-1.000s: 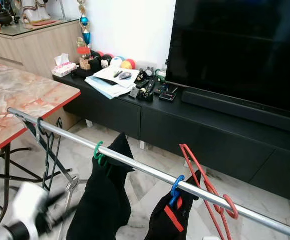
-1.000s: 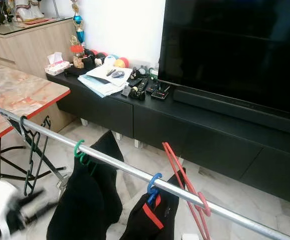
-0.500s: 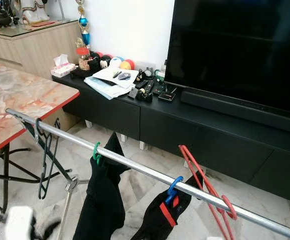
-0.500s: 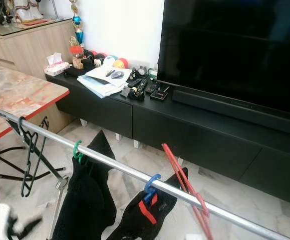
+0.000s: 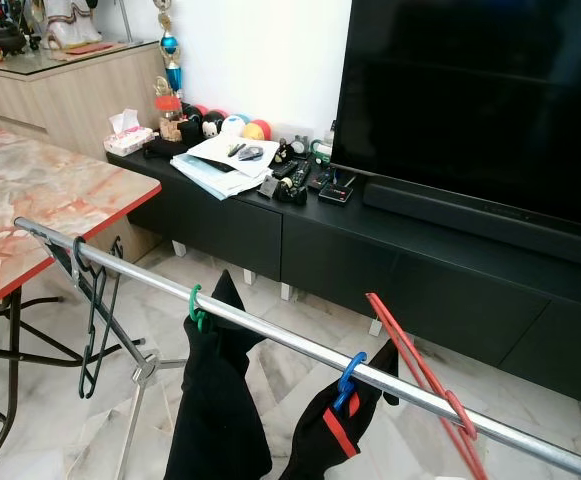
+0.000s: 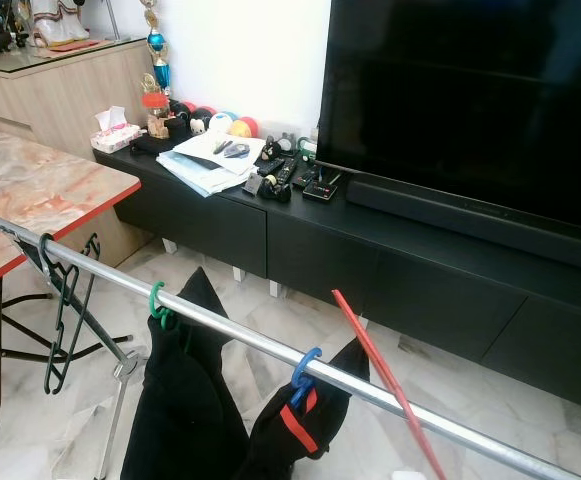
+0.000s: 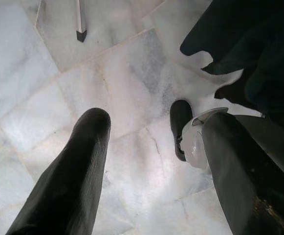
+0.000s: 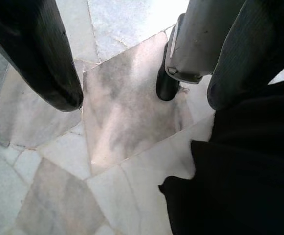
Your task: Hang hanger
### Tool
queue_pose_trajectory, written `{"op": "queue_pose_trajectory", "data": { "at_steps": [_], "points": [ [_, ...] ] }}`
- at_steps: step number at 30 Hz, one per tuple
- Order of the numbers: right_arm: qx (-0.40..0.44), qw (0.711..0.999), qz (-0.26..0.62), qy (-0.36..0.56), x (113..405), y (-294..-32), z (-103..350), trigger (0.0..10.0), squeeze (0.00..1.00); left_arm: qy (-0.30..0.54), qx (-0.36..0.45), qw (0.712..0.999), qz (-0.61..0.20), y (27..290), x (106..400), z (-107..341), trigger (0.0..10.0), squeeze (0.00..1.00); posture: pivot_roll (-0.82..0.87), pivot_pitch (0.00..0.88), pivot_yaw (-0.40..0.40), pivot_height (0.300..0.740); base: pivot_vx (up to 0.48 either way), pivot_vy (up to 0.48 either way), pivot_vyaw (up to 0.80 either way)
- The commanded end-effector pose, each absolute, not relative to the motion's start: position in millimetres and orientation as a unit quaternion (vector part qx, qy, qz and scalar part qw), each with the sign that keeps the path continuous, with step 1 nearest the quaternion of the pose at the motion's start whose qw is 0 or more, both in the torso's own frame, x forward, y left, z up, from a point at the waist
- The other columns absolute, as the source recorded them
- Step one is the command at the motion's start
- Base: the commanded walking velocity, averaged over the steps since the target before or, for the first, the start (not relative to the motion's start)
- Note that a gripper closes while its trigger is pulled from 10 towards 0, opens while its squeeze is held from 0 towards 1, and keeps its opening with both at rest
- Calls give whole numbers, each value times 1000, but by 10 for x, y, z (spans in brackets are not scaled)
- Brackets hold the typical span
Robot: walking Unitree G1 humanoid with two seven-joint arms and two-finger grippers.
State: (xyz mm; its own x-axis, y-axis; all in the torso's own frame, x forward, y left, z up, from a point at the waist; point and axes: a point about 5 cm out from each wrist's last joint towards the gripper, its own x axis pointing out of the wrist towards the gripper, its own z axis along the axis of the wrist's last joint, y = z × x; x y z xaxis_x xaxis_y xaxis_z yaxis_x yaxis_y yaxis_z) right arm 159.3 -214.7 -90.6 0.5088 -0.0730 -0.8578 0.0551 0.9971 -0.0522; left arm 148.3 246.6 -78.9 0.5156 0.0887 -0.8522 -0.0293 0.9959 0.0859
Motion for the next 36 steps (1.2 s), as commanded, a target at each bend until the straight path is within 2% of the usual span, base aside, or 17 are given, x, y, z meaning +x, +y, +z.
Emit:
{"op": "queue_pose_trajectory", "data": {
  "at_steps": [1,5,13,22,36],
  "points": [
    [0,868,-36,495,1568,-2086,-927,10000,0,499,37,866,26,2430,1459,-831,10000,0,108,0,-4,740,0,0,0],
    [3,869,-30,495,1572,-1988,-941,10000,0,502,34,864,29,2440,1458,-857,10000,0,107,0,-1,740,0,0,0],
    [3,873,-34,487,1599,-1983,-930,10000,0,512,33,858,22,2342,1460,-905,10000,0,102,0,2,740,0,0,0],
    [-3,884,-40,466,1698,-1869,-899,10000,0,524,28,851,19,2210,1454,-949,10000,0,95,0,4,740,-258,0,0],
    [-4,884,-38,466,1704,-1861,-898,10000,0,527,30,849,15,2189,1457,-953,10000,0,95,0,4,740,-288,0,0]
  ]
}}
